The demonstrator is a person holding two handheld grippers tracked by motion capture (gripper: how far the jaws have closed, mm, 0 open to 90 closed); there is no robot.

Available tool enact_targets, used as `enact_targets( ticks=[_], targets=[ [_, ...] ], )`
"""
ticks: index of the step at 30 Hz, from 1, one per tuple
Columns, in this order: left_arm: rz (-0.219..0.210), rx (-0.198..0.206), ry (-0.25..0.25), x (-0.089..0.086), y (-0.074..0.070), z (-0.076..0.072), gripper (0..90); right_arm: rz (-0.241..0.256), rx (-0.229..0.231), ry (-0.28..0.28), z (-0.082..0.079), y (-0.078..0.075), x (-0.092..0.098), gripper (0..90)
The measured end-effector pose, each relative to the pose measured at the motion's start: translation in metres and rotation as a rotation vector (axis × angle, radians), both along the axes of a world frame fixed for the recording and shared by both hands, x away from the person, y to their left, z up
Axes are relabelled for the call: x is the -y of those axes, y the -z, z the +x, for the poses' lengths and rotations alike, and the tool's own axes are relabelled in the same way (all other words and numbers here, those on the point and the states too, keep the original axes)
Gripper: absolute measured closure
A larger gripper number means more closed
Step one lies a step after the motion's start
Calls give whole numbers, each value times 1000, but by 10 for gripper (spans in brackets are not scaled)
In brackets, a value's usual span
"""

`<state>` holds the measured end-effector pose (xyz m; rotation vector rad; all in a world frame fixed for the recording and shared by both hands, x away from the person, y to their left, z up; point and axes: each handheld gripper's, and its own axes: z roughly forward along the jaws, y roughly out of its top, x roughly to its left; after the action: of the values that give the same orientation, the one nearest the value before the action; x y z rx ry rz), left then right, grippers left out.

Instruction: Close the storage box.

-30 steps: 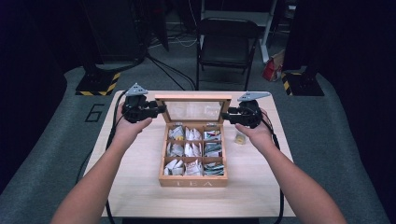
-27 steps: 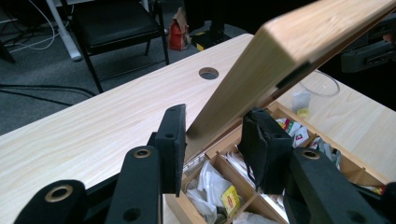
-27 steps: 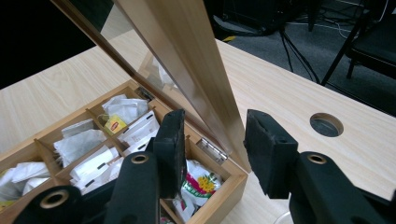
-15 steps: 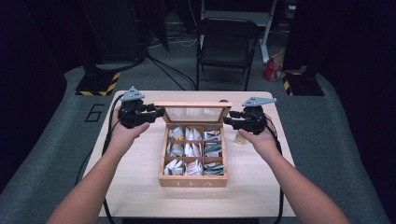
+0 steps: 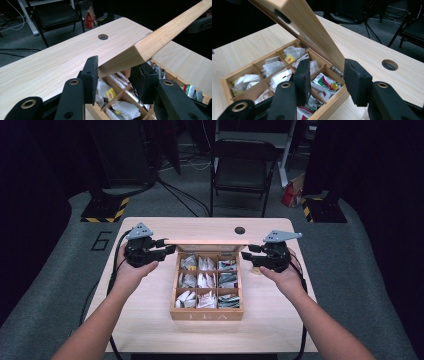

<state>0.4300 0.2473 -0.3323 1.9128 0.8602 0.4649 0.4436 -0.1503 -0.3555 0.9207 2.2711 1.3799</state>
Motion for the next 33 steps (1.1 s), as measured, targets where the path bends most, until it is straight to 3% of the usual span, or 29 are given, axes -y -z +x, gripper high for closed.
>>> enact_targets(
  ticks=[21,33],
  targets=[
    [15,-10,18,-1,16,-22,576,51,-8,-64,-35,-11,2,548],
    [12,-20,27,-3,28,-34,578,31,3,-87,-51,-8,5,645]
  ],
)
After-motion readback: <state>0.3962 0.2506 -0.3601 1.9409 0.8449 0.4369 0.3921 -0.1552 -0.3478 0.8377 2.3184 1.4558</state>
